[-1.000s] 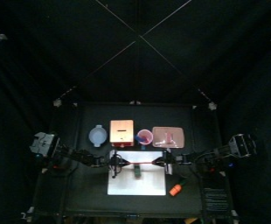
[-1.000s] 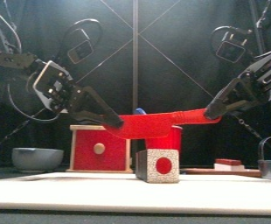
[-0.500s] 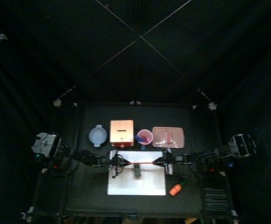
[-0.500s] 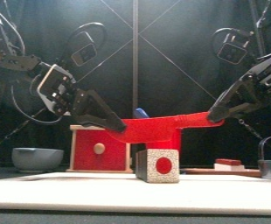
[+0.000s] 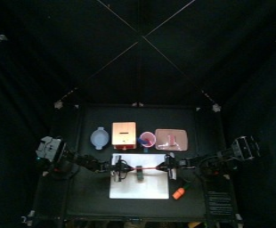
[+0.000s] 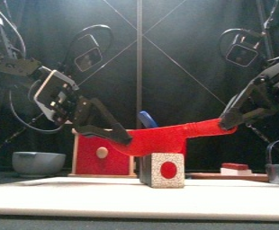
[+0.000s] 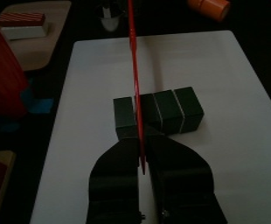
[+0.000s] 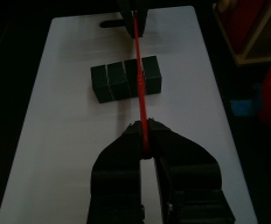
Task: Cut sushi roll
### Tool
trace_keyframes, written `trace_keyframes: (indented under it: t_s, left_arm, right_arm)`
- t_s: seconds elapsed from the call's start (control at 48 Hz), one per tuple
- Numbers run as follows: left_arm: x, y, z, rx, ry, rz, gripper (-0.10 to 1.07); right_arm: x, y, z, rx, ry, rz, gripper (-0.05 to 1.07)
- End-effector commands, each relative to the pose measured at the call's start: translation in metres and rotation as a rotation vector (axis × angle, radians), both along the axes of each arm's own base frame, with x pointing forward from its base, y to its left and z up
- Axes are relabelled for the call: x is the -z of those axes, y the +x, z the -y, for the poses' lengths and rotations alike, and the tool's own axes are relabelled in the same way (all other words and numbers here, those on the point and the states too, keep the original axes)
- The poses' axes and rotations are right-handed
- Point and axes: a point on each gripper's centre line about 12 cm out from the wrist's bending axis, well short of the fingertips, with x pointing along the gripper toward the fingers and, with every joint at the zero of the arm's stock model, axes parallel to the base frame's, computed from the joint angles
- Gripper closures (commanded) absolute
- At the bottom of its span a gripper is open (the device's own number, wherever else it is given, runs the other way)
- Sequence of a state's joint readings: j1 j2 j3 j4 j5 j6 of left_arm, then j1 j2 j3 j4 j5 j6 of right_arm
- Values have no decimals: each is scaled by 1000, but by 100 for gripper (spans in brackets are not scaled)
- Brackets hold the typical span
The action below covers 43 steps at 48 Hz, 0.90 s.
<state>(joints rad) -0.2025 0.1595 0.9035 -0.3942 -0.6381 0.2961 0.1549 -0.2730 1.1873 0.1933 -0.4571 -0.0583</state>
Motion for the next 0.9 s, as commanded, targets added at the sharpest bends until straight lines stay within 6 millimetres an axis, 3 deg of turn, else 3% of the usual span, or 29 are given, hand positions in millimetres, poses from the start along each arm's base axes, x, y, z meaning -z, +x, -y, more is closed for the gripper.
trace_keyframes:
  t_s: [0.0,0.375,0.875]
  left_arm:
    - [-3,0,-1,-4,-1,7,60]
    - [-7,1,-2,-11,-8,18,60]
    - [-4,1,-3,-13,-2,8,60]
  right_arm:
    - [-5,2,-1,-6,-3,20,70]
    - [-15,6,2,-20,-29,58,70]
    - [-8,5,10,1,-36,8,70]
